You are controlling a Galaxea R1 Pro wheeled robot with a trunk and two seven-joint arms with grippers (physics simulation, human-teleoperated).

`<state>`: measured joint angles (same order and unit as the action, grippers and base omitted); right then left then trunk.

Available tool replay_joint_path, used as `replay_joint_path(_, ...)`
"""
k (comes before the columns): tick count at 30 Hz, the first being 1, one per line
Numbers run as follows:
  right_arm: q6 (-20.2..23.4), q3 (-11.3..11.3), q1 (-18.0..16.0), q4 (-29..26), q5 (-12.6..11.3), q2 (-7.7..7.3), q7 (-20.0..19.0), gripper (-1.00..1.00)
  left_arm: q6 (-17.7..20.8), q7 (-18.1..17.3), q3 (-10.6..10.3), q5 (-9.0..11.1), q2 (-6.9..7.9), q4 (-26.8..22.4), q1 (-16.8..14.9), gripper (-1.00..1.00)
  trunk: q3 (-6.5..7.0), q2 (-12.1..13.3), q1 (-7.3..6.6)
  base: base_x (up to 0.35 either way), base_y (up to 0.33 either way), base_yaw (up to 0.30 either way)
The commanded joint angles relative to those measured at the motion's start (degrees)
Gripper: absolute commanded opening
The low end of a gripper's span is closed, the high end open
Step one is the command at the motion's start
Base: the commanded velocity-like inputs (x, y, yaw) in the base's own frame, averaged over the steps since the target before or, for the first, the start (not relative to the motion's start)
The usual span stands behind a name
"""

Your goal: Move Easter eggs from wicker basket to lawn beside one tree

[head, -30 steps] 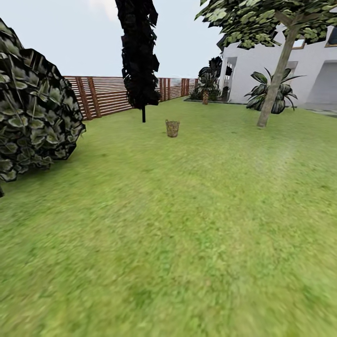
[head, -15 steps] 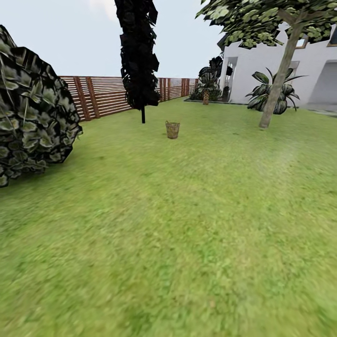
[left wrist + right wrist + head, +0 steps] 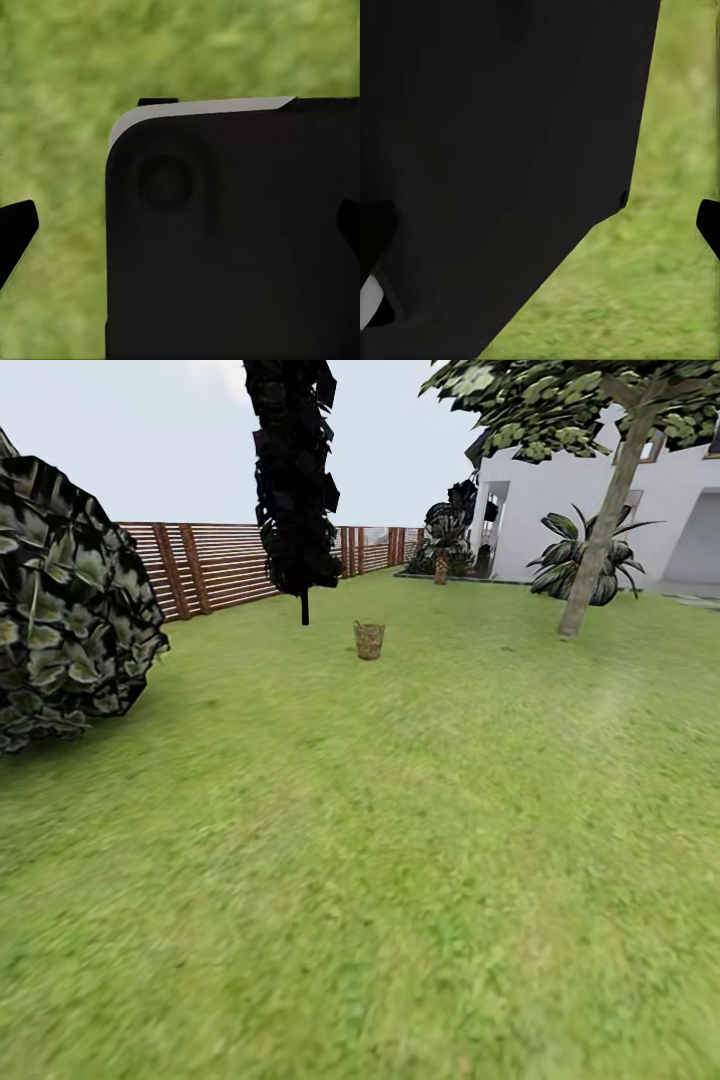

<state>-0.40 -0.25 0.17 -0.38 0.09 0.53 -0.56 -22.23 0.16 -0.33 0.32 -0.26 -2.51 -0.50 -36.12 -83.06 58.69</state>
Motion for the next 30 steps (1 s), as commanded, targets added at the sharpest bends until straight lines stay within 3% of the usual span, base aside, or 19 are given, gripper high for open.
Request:
replay_joint_path(1, 0.0, 0.0, 0.0, 0.0, 0.0, 0.02, -0.1, 1.00, -0.2, 0.0, 0.0, 0.0, 0.00, 0.0, 0.0, 1.00, -0.04, 0.0, 0.04, 0.341, 0.000, 0.000)
replay_joint_path(30, 0.0, -0.3, 0.0, 0.0, -0.2, -0.05, 0.0, 1.00, -0.2, 0.0, -0.2, -0.1, 0.00, 0.0, 0.0, 1.00, -0.04, 0.0, 0.04, 0.341, 0.000, 0.000)
